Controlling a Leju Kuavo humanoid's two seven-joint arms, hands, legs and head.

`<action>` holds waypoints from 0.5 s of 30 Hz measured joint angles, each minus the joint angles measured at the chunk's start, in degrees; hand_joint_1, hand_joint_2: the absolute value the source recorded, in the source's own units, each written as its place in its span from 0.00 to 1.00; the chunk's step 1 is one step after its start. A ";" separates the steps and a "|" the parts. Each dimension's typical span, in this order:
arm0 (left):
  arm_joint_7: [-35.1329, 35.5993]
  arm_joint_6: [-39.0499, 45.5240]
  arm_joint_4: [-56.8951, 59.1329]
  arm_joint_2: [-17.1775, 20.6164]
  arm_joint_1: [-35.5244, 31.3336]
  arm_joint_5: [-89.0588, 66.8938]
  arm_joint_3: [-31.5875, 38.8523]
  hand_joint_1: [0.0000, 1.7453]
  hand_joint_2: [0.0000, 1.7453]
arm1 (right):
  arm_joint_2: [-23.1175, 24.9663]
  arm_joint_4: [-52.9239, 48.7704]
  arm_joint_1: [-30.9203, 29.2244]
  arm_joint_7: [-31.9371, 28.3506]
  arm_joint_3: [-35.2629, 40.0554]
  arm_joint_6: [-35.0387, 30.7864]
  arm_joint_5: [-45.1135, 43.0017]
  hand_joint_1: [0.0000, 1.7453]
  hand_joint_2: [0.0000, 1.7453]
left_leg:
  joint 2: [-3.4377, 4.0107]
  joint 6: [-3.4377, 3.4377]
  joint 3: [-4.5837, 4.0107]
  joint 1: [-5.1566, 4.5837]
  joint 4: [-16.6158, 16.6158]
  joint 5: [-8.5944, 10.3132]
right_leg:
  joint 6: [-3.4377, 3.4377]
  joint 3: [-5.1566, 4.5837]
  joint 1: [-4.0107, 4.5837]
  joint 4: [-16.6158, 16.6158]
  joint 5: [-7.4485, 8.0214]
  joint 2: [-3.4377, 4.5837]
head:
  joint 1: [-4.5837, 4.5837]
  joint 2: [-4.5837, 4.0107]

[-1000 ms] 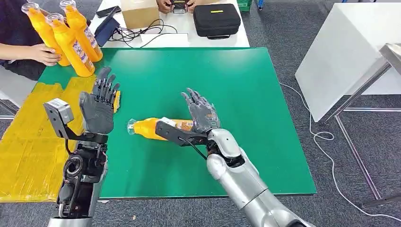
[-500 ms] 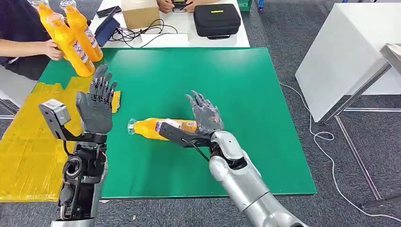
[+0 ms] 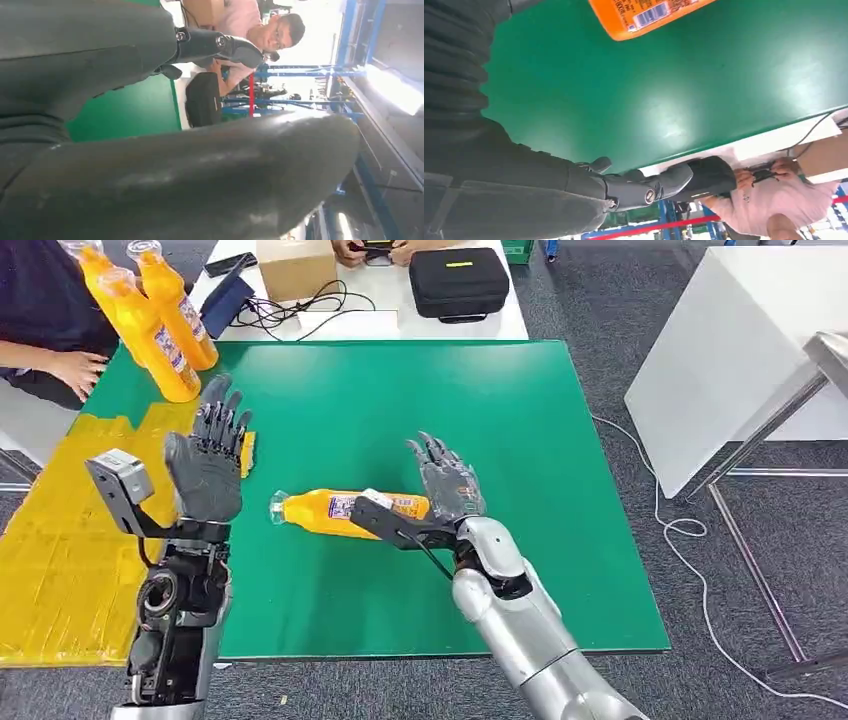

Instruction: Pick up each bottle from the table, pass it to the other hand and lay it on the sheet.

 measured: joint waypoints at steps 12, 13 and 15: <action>-0.20 1.22 1.84 0.15 -2.68 2.65 -2.93 0.00 0.00 | -0.39 -0.50 1.02 -0.04 -2.98 0.85 2.34 0.00 1.00 | 0.01 0.00 0.00 0.00 0.00 0.00 | 0.01 0.00 0.00 0.00 0.01 0.00 | 0.00 0.00; -0.09 1.44 2.05 0.22 -3.02 2.95 -3.28 0.00 0.00 | -0.37 -0.50 1.04 -0.09 -3.21 0.96 2.64 0.00 1.00 | 0.01 0.00 0.00 0.00 0.00 0.00 | 0.01 0.00 0.00 0.00 0.01 0.00 | 0.02 0.00; -0.07 1.53 2.43 0.35 -3.56 3.63 -3.82 0.00 0.00 | -0.33 -0.81 1.28 -0.11 -3.74 1.18 3.06 0.00 1.00 | 0.01 0.00 0.00 0.00 0.00 0.00 | 0.01 0.00 0.00 0.00 0.01 0.00 | 0.02 0.00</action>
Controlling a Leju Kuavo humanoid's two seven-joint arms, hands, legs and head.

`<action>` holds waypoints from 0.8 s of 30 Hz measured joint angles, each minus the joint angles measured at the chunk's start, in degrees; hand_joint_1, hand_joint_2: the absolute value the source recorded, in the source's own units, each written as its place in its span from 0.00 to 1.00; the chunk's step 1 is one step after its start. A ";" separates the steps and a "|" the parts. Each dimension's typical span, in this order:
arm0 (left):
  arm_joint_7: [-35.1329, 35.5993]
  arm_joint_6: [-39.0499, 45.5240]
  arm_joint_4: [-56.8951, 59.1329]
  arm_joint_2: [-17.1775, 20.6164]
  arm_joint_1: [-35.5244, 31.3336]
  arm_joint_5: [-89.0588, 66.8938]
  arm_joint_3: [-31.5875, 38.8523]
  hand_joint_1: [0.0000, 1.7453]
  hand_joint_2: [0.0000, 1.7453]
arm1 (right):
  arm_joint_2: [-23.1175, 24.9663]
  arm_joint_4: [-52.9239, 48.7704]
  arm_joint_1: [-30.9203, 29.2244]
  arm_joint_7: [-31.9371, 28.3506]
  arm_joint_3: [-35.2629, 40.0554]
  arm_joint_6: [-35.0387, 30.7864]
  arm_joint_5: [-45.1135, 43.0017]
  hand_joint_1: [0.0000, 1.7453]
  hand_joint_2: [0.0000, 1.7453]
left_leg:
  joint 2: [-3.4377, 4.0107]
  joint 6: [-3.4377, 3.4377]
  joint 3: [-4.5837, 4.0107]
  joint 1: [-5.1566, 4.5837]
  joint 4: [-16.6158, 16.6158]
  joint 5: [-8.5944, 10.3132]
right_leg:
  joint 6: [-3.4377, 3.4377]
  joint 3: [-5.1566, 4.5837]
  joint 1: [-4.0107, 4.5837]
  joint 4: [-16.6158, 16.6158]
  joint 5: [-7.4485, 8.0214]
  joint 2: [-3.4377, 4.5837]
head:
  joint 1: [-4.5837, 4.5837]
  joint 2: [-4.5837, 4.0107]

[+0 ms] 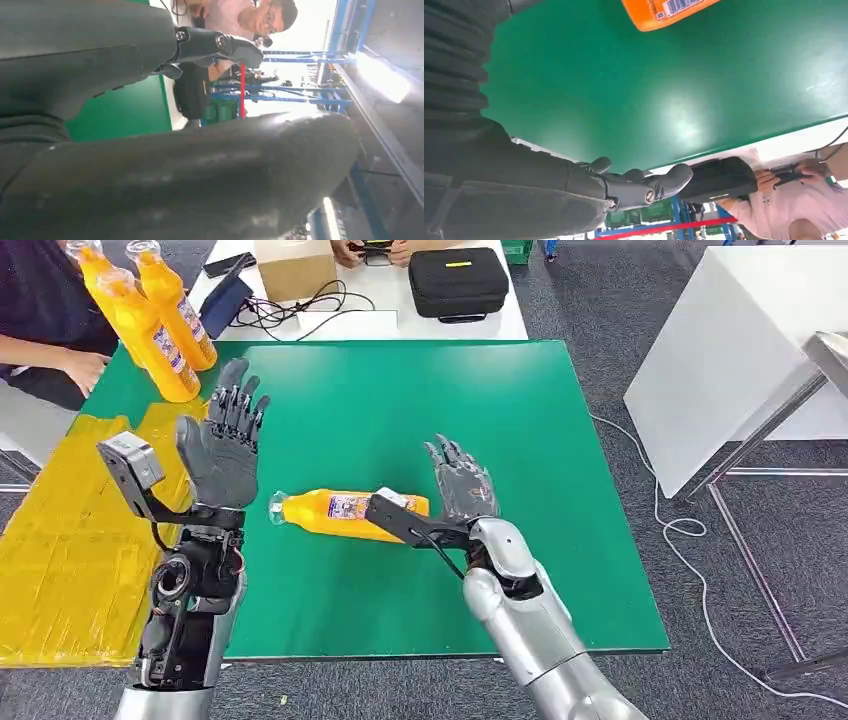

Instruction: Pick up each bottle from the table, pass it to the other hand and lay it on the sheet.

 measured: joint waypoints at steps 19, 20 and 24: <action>-1.16 1.29 0.98 0.04 -0.43 -2.47 -3.47 0.00 0.00 | -0.20 -0.33 1.46 0.11 -1.73 0.39 1.00 0.00 1.00 | 0.00 0.00 0.00 0.00 0.00 -0.01 | 0.00 0.00 0.00 0.00 0.00 0.00 | -0.02 0.00; -1.18 1.36 0.96 0.00 -0.42 -2.56 -3.63 0.00 0.00 | -0.17 -0.33 1.46 0.11 -1.81 0.39 1.00 0.00 1.00 | 0.01 0.00 0.00 0.00 0.00 -0.01 | 0.00 0.00 0.00 0.00 0.00 0.00 | -0.02 0.00; -1.16 1.35 0.83 -0.29 -0.37 -3.08 -3.76 0.00 0.00 | -0.13 -0.28 1.37 0.13 -1.90 0.39 1.00 0.00 1.00 | 0.00 0.00 -0.01 0.00 0.00 -0.01 | 0.00 0.01 0.00 0.00 0.00 0.00 | -0.02 0.00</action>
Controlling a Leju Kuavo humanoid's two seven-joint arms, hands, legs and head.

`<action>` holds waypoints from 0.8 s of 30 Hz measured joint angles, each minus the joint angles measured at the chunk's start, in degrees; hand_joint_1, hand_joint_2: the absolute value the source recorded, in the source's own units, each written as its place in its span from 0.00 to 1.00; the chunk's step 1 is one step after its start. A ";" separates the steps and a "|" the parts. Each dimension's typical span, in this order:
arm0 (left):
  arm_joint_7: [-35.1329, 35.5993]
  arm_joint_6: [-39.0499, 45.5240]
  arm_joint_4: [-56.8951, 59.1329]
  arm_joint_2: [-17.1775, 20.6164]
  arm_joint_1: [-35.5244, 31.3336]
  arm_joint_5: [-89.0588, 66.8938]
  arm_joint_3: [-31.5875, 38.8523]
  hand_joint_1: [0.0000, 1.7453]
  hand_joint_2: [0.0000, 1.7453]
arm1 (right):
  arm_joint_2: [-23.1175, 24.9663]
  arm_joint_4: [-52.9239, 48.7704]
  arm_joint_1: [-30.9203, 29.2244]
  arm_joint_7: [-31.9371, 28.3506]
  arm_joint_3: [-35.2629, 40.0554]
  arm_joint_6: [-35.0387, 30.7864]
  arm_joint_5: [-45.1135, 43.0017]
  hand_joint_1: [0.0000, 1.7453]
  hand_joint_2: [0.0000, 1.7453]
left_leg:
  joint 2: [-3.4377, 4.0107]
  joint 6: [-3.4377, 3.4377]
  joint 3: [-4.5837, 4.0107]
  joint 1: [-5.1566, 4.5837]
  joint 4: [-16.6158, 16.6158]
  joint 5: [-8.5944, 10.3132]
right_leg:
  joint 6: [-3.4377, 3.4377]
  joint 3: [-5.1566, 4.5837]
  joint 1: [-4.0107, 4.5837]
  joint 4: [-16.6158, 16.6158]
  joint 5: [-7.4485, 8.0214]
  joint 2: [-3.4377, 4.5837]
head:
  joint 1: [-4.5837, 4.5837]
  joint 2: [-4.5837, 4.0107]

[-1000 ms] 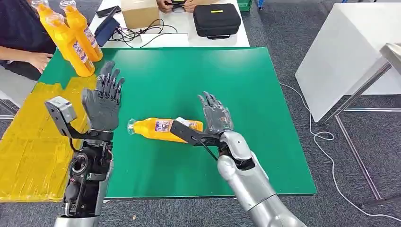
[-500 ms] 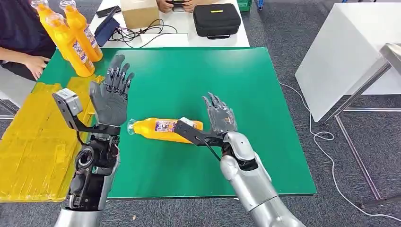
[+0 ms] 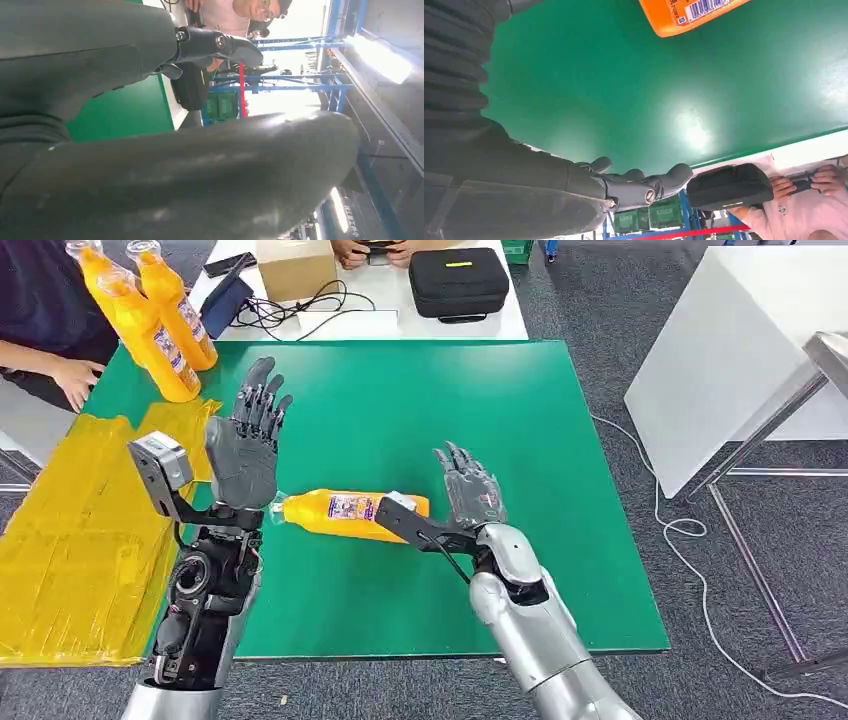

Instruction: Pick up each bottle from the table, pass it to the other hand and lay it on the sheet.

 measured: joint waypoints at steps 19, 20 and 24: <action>-0.44 0.17 -0.48 -1.29 0.45 -0.52 -0.74 0.00 0.00 | 1.79 4.94 -2.69 -0.35 -1.11 -0.13 2.43 0.00 1.00 | 0.00 0.01 -0.03 0.02 0.00 0.00 | 0.00 0.00 0.02 0.00 0.00 0.00 | 0.00 0.00; -0.57 0.00 -0.48 -1.29 0.52 -0.61 -0.72 0.00 0.00 | 2.19 5.66 -2.88 -0.61 -1.11 -0.39 2.43 0.00 1.00 | 0.00 0.01 -0.02 0.03 0.00 0.00 | -0.01 0.00 0.03 0.00 0.00 0.00 | 0.00 0.00; -0.72 -0.24 -0.48 -1.29 0.94 -1.11 -0.37 0.00 0.00 | 3.04 7.08 -3.22 -1.03 -1.09 -0.79 2.43 0.00 1.00 | -0.01 0.00 -0.02 0.04 0.00 0.01 | -0.01 0.00 0.03 0.00 -0.01 0.00 | 0.00 0.00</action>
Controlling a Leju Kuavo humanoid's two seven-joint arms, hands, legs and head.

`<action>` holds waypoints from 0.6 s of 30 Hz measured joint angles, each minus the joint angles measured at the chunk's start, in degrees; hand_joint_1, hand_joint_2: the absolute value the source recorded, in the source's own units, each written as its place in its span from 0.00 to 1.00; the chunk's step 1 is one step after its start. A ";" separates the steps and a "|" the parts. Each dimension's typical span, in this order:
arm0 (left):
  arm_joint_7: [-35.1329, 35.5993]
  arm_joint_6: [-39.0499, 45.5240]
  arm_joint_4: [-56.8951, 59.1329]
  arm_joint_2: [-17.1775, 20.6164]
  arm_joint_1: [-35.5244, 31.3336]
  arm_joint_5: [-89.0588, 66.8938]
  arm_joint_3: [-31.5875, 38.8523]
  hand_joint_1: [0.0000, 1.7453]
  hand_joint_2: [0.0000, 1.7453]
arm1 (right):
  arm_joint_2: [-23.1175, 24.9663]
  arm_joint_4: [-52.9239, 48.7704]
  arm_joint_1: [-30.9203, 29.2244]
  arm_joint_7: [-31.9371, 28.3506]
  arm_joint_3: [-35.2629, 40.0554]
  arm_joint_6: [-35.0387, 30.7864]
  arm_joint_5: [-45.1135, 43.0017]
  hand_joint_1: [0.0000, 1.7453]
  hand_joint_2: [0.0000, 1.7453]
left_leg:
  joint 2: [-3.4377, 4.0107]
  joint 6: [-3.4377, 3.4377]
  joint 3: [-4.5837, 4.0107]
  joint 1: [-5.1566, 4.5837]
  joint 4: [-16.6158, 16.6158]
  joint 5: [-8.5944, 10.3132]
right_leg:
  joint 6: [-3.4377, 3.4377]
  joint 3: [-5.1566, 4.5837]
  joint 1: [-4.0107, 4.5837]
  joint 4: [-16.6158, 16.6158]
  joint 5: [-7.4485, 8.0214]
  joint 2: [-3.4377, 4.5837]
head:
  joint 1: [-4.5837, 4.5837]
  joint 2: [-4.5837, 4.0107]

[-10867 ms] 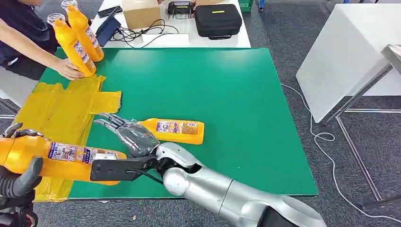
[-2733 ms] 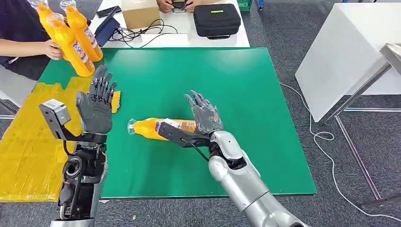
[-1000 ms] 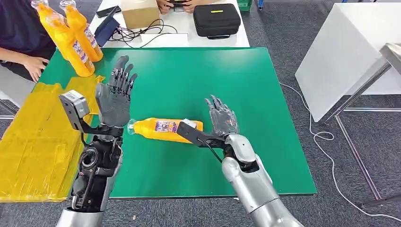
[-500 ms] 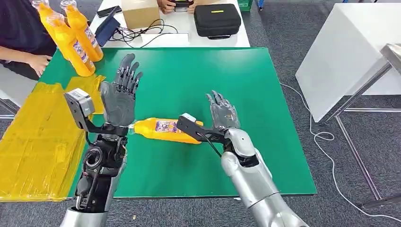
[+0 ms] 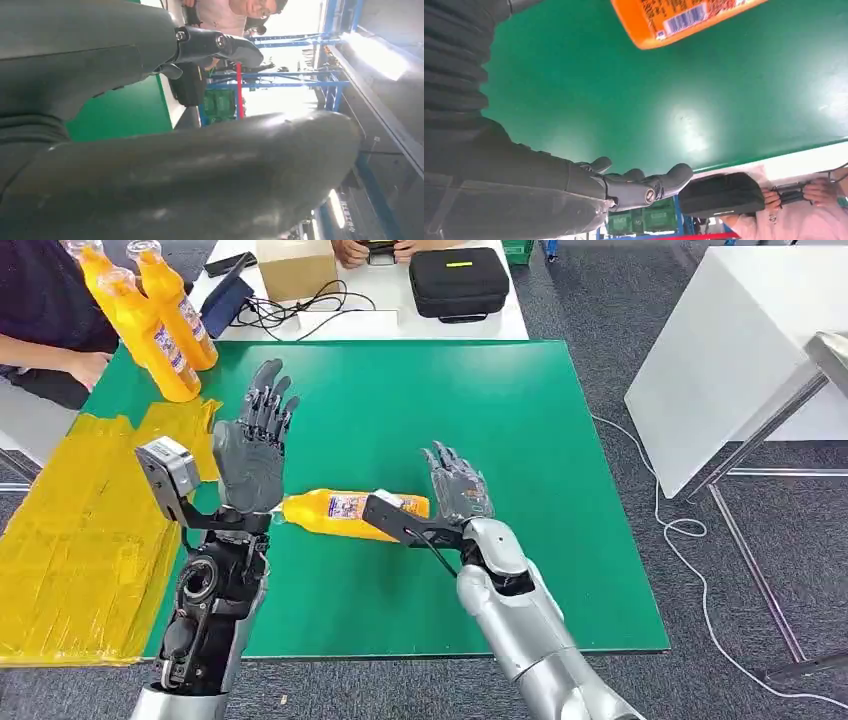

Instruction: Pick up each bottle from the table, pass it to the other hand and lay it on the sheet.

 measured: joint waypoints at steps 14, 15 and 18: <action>-0.72 -0.68 0.02 0.00 0.62 -1.11 1.01 0.00 0.00 | 0.26 -1.86 1.50 -0.90 0.57 -0.55 -1.25 0.00 0.00 | 0.01 0.00 0.00 -0.01 0.00 -0.01 | 0.00 -0.01 0.00 0.00 -0.01 0.00 | 0.00 0.00; -0.72 -0.70 0.02 0.00 0.64 -1.11 1.01 0.00 0.00 | 0.26 -2.01 1.59 -0.90 0.59 -0.55 -1.25 0.00 0.00 | 0.01 0.00 0.00 -0.01 0.00 0.00 | 0.00 -0.01 0.00 0.00 0.00 0.00 | 0.02 0.00; -0.72 -0.70 0.02 0.00 0.68 -1.11 1.09 0.00 0.00 | 0.26 -2.32 1.69 -0.92 0.68 -0.55 -1.25 0.00 0.00 | 0.01 0.00 0.00 -0.01 0.00 0.00 | 0.00 -0.01 0.00 0.00 0.00 0.00 | 0.02 0.00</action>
